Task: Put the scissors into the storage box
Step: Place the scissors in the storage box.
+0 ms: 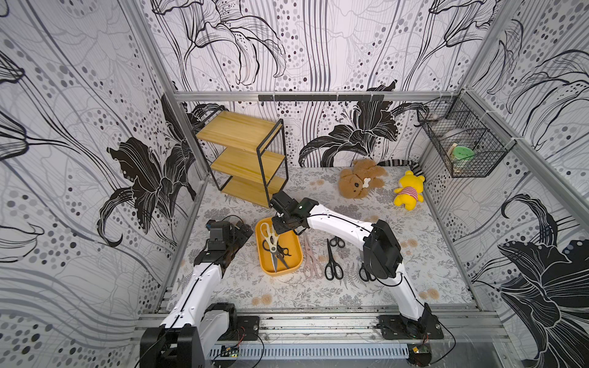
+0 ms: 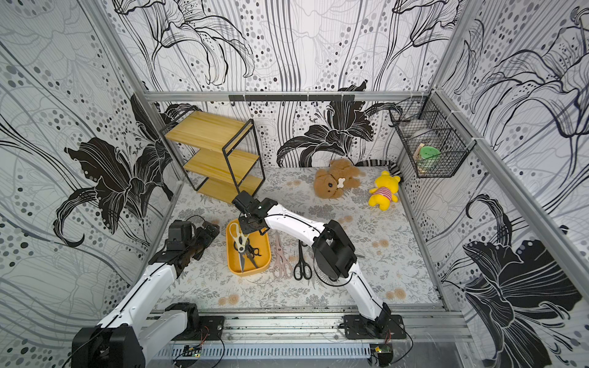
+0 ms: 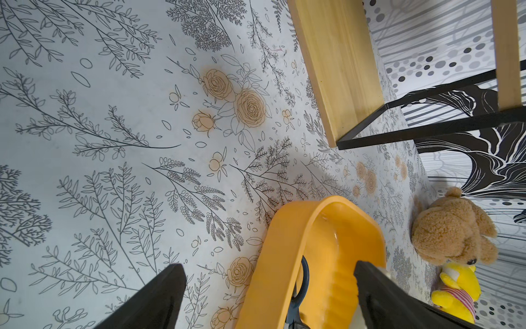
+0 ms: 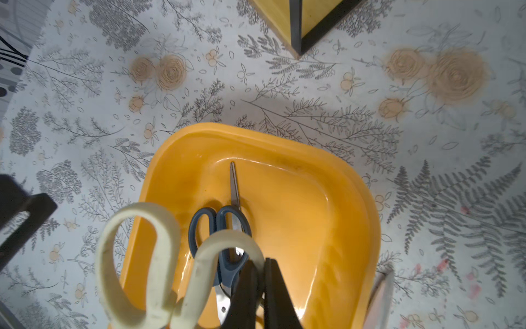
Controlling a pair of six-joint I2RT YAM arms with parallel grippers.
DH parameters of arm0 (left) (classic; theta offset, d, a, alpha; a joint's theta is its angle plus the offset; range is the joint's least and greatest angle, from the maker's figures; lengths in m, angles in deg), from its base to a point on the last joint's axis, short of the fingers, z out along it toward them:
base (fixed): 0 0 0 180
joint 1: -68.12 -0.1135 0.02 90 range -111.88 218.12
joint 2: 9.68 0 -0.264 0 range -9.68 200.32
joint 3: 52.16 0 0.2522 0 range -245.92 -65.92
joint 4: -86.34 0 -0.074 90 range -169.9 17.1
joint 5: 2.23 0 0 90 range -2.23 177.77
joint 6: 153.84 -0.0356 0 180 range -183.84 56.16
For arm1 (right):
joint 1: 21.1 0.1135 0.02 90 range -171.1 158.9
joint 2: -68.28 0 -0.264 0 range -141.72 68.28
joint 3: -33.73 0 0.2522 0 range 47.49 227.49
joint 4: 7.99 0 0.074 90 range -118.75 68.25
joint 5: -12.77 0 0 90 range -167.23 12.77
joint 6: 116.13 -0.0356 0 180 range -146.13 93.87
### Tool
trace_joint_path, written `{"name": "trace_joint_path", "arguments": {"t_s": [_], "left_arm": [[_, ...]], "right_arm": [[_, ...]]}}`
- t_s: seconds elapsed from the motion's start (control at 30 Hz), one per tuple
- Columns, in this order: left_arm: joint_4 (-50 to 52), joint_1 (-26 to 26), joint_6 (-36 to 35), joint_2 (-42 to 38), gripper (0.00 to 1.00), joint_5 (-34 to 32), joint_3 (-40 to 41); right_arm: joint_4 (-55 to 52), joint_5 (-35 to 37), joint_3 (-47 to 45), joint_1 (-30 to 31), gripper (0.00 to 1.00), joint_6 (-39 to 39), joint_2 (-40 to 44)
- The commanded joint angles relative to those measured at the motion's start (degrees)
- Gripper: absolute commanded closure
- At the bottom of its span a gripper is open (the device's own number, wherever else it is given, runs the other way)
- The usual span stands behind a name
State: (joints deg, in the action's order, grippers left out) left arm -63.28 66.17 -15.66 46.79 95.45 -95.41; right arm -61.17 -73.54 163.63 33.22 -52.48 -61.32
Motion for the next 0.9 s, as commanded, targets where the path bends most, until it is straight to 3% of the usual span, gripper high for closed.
{"name": "trace_joint_path", "arguments": {"t_s": [0.0,0.87], "left_arm": [[-1.6,-0.3,-0.4,-0.8,0.03,0.5,0.4],[0.2,-0.4,-1.3,-2.9,0.03,0.1,0.4]], "right_arm": [[0.2,0.8,0.2,0.2,0.99,-1.3,-1.3],[-2.6,-0.2,7.2,-1.2,0.95,-3.5,-10.0]]}}
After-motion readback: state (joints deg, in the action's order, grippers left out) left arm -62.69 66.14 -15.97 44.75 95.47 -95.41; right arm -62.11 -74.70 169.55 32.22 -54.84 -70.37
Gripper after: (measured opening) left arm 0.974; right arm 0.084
